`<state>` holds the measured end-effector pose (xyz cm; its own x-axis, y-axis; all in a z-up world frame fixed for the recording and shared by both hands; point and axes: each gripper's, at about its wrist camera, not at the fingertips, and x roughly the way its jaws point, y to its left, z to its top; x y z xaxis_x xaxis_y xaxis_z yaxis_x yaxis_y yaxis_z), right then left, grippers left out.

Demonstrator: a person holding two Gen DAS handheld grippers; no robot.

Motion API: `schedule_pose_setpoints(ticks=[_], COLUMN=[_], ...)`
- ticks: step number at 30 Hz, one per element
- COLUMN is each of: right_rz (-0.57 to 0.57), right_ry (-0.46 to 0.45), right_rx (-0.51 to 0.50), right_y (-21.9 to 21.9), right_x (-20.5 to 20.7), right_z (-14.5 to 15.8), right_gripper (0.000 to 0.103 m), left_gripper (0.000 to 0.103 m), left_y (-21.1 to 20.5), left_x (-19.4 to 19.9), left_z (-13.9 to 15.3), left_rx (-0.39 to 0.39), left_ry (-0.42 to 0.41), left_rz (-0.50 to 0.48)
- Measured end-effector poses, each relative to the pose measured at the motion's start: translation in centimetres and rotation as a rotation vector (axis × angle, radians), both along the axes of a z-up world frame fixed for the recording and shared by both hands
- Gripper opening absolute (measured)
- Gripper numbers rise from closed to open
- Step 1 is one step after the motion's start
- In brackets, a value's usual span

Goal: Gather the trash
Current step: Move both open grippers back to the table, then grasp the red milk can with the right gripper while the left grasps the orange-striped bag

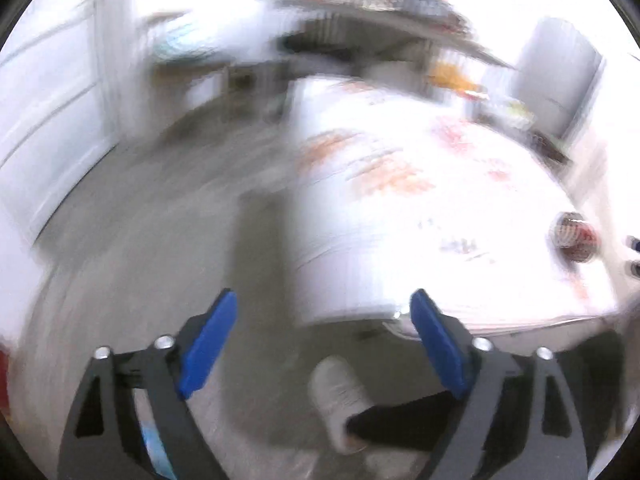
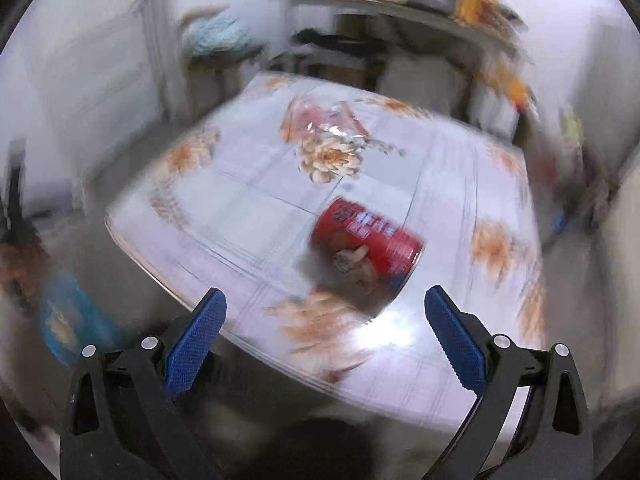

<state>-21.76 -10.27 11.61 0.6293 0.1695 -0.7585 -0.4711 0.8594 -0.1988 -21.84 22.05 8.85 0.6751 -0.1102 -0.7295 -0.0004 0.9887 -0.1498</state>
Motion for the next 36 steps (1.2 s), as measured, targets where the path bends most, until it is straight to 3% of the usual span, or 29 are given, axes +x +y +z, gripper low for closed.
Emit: schedule_pose_setpoints(ticks=[1,3,6,7,9,11,12,13,15,18,19,22,25,26,27,28,31,36], right_rz=[0.059,0.155,0.227,0.251,0.275,0.307,0.294,0.291,0.300,0.293,0.287,0.262,0.201,0.178,0.167,0.150,0.102,0.128], right_ry=[-0.058,-0.123,-0.145,-0.134,-0.083,-0.001,0.067,0.101,0.149,0.148,0.146,0.163,0.160,0.167,0.179,0.202,0.269,0.240], right_rx=[-0.142,-0.333,-0.474,-0.505,-0.521,-0.406,-0.356,-0.322,-0.265,-0.244,-0.232,-0.144,-0.110,-0.095,-0.081,-0.048,0.059,0.147], right_y=[1.0,1.6,2.3,2.2,1.2,0.0,-0.5,-0.8,-1.3,-1.6,-1.7,-2.3,-2.2,-2.2,-2.1,-2.4,-3.2,-2.1], right_x=[0.6,1.8,4.0,5.4,7.6,9.7,11.0,11.7,12.2,12.0,11.8,10.5,9.5,9.6,9.8,9.7,9.0,6.4], right_z=[-1.2,-3.4,-5.8,-6.8,-8.2,-7.4,-7.3,-7.1,-6.7,-6.6,-6.6,-6.2,-6.1,-6.1,-6.1,-6.0,-5.8,-3.4], right_gripper=[0.095,0.095,0.095,0.095,0.095,0.095,0.091,0.076,0.064,0.064,0.064,0.063,0.063,0.063,0.063,0.063,0.063,0.063], left_gripper=[0.095,0.098,0.098,0.098,0.098,0.098,0.098,0.098,0.098,0.097,0.096,0.078,0.053,0.040,0.018,0.010,0.008,0.008], left_y=[-1.5,-5.1,-7.9,-8.9,-11.0,-12.7,-13.4,-13.6,-13.6,-13.5,-13.6,-15.3,-16.7,-17.0,-17.0,-16.5,-13.9,-7.8], left_x=[1.4,6.2,14.0,16.1,22.1,27.2,30.0,31.5,34.5,37.1,37.4,37.2,36.2,35.9,35.6,35.4,33.9,26.6], left_z=[0.9,2.7,3.3,3.1,2.4,1.3,0.4,0.0,-1.8,-3.9,-4.3,-3.9,-4.1,-4.1,-4.1,-4.0,-3.9,-1.2], left_rx=[0.001,-0.020,-0.160,-0.169,-0.120,-0.065,-0.036,-0.035,-0.084,-0.160,-0.165,-0.068,0.103,0.149,0.144,0.112,-0.015,-0.200], left_ry=[-0.012,-0.004,0.057,0.069,0.091,0.115,0.131,0.138,0.178,0.243,0.246,0.206,0.167,0.156,0.150,0.154,0.181,0.168], left_rz=[-0.053,-0.161,-0.248,-0.252,-0.249,-0.258,-0.236,-0.219,-0.178,-0.126,-0.113,-0.103,-0.077,-0.076,-0.066,-0.044,0.033,0.049])
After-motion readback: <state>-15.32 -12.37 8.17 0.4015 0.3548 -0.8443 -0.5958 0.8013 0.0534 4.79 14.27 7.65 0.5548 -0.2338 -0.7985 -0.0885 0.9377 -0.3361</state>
